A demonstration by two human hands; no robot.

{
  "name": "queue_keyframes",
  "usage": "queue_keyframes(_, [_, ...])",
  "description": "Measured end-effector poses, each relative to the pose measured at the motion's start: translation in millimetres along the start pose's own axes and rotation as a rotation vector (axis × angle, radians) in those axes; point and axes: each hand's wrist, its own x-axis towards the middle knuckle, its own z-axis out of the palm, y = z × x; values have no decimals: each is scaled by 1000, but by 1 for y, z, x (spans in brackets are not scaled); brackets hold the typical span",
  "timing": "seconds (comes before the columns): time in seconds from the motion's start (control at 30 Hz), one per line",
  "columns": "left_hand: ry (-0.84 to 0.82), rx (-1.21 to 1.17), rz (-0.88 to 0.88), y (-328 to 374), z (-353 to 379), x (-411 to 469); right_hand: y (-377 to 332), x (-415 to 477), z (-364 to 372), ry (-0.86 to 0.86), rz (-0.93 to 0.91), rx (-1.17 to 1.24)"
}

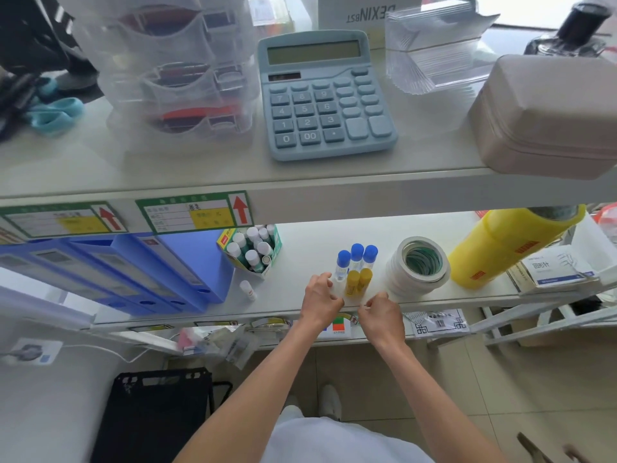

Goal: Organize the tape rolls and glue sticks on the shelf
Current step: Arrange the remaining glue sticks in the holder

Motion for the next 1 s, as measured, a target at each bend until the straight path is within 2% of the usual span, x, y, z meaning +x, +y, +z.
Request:
queue_keyframes(0.1, [-6,0,-6,-1,-16,-11,-16,-5,5,-187,-36,-116])
queue_keyframes(0.2, [176,24,24,-10,-55,-27,-42,-10,12,-389,-152,-183])
queue_keyframes(0.33, [528,78,17,-31,-125,-47,-83,-14,23,-396,-339,-103])
queue_keyframes(0.4, [579,110,-27,-47,-153,-51,-100,-17,29,-388,-392,-80])
queue_keyframes(0.57, [373,248,-134,-77,-154,-38,-117,-26,46,-430,-435,-70])
queue_keyframes(0.67, [292,210,-186,-83,-135,-28,-113,-32,52,-490,-422,-76])
queue_keyframes(0.8, [250,182,-63,-63,-105,-27,-95,-31,45,-500,-354,-63])
queue_keyframes(1.0, [80,192,113,-11,-47,-17,-58,-31,25,-490,-249,-40])
